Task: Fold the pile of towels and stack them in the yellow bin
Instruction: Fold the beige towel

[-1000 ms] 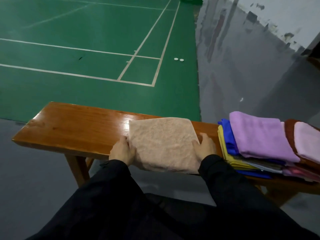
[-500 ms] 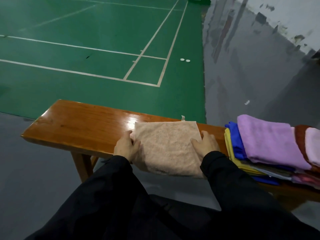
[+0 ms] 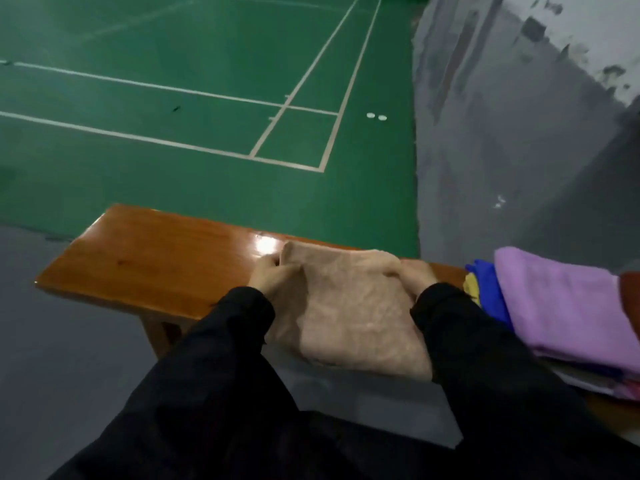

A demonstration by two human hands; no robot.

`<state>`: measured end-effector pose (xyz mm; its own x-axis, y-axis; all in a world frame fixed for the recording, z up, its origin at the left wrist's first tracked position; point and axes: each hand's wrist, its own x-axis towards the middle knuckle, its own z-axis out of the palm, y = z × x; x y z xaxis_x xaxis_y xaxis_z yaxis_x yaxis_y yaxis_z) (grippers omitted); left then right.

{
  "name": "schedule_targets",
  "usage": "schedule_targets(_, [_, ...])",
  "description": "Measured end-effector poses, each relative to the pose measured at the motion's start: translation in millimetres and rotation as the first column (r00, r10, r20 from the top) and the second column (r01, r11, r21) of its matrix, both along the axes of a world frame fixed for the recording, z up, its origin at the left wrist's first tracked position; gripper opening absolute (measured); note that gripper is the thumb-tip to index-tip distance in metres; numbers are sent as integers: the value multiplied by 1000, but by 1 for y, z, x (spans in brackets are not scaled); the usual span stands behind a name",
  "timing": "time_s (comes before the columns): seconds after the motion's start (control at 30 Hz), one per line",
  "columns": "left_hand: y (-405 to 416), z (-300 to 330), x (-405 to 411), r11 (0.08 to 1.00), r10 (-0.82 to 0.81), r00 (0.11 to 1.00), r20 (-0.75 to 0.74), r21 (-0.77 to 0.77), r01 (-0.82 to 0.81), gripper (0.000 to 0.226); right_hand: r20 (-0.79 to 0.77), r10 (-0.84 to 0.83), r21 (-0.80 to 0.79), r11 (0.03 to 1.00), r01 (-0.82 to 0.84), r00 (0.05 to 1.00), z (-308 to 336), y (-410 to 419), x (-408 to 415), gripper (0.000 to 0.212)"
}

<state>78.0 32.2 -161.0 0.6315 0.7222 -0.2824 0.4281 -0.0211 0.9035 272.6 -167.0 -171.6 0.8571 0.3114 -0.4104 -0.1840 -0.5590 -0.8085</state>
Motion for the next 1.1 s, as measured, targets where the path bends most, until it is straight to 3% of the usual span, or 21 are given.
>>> schedule_targets(0.1, [6,21,1,1000,22,991,133,-5,-21,19,119,-5,67,998,-3,993,25,-5,7,20])
schedule_targets(0.17, [10,44,4,999,5,972,237,45,-16,20,181,-47,188,982,12,982,56,-6,7,16])
schedule_targets(0.3, [1,112,1,978,-83,873,480,208,-21,16,354,-75,461,881,-104,932,132,-19,1,33])
schedule_targets(0.4, [-10,135,-19,950,-163,810,564,311,-25,14,497,-56,457,865,-206,866,163,-44,-25,30])
schedule_targets(0.47, [-15,123,-39,910,-226,839,496,414,1,17,532,5,402,879,-258,847,158,-67,-49,34])
schedule_targets(0.53, [-23,89,-61,842,-274,895,352,538,46,18,463,102,331,902,-278,880,133,-90,-76,42])
schedule_targets(0.63, [-36,12,-96,722,-332,943,-20,639,268,23,427,327,-104,944,-314,843,59,-116,-101,23])
schedule_targets(0.7, [-45,-27,-113,618,-402,871,-282,619,485,33,334,492,-393,848,-355,804,20,-129,-111,14])
schedule_targets(0.73, [-46,-40,-117,557,-430,837,-338,631,541,34,307,528,-458,811,-363,792,9,-133,-114,14])
schedule_targets(0.87, [-45,-42,-122,506,-498,820,-282,673,539,12,296,608,-519,750,-410,737,7,-142,-115,11])
schedule_targets(1.0, [-43,-32,-125,537,-552,782,-290,594,599,12,251,705,-586,656,-475,663,12,-145,-107,19])
schedule_targets(1.1, [-33,-20,-117,614,-613,725,-313,389,687,16,168,621,-357,762,-539,766,19,-141,-90,21])
